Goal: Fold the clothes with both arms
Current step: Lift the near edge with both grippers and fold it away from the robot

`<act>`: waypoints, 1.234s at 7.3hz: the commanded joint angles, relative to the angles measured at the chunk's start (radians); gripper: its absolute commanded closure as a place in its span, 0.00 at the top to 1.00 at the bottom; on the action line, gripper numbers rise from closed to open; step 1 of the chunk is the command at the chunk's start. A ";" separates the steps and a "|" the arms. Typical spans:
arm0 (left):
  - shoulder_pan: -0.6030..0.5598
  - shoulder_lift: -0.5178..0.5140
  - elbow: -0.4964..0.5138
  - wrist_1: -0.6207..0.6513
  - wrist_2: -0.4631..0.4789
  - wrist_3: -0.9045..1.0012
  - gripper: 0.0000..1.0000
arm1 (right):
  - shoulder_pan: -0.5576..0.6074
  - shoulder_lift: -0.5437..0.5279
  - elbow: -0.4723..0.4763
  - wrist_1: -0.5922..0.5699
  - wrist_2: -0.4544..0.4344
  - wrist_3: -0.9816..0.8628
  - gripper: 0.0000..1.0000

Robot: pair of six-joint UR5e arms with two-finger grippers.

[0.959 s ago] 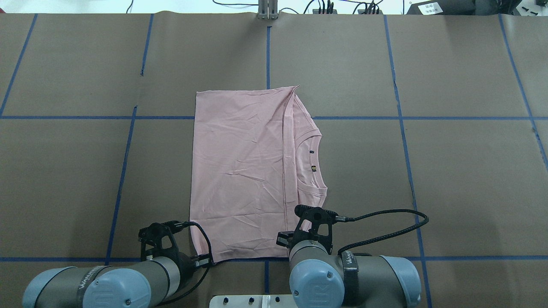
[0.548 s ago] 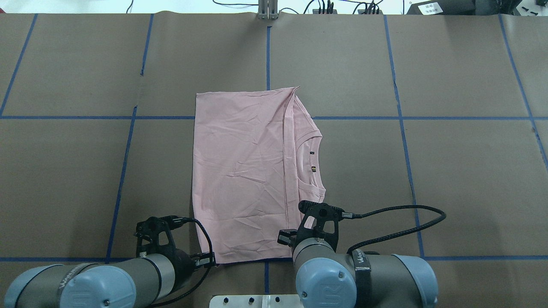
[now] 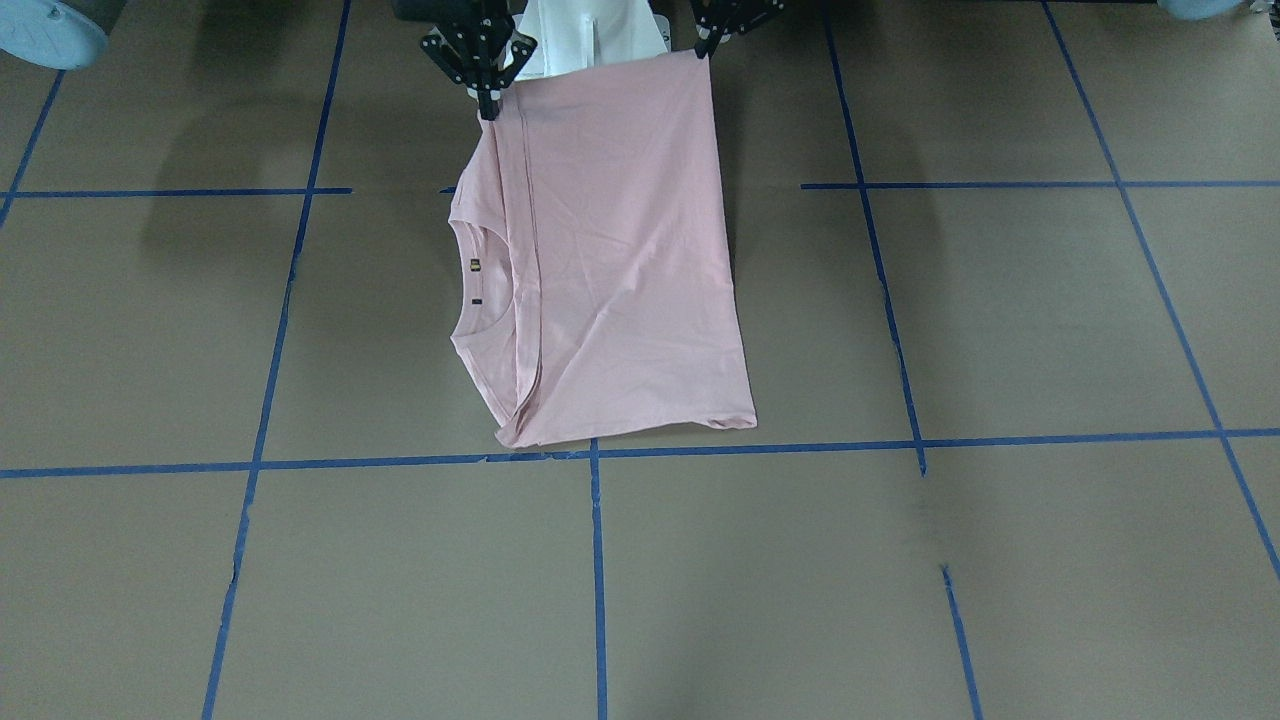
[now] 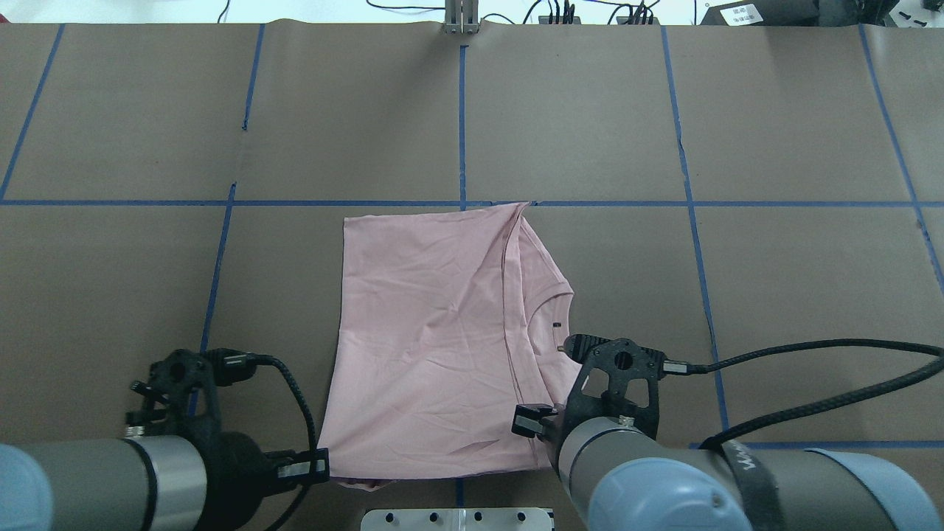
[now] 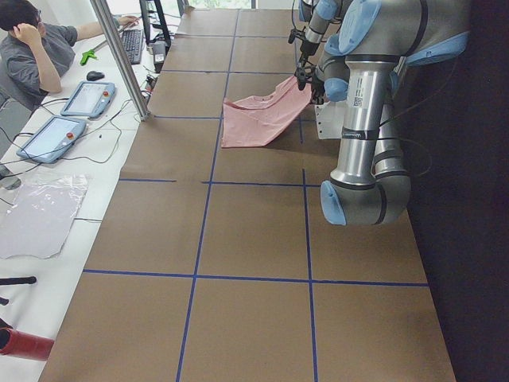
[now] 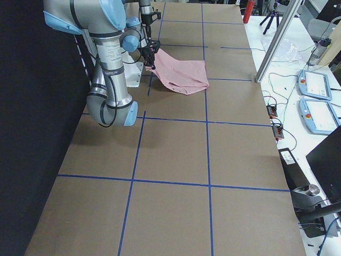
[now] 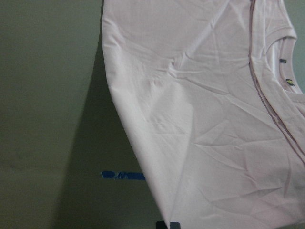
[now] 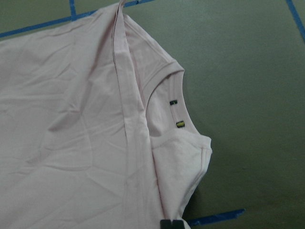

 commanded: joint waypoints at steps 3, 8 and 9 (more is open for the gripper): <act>-0.275 -0.208 0.256 0.044 -0.044 0.243 0.00 | 0.122 0.103 -0.134 -0.037 0.016 -0.091 0.00; -0.446 -0.235 0.709 -0.283 -0.087 0.371 0.00 | 0.403 0.292 -0.776 0.426 0.114 -0.257 0.00; -0.492 -0.238 0.760 -0.321 -0.088 0.459 0.55 | 0.476 0.329 -0.891 0.490 0.185 -0.347 0.25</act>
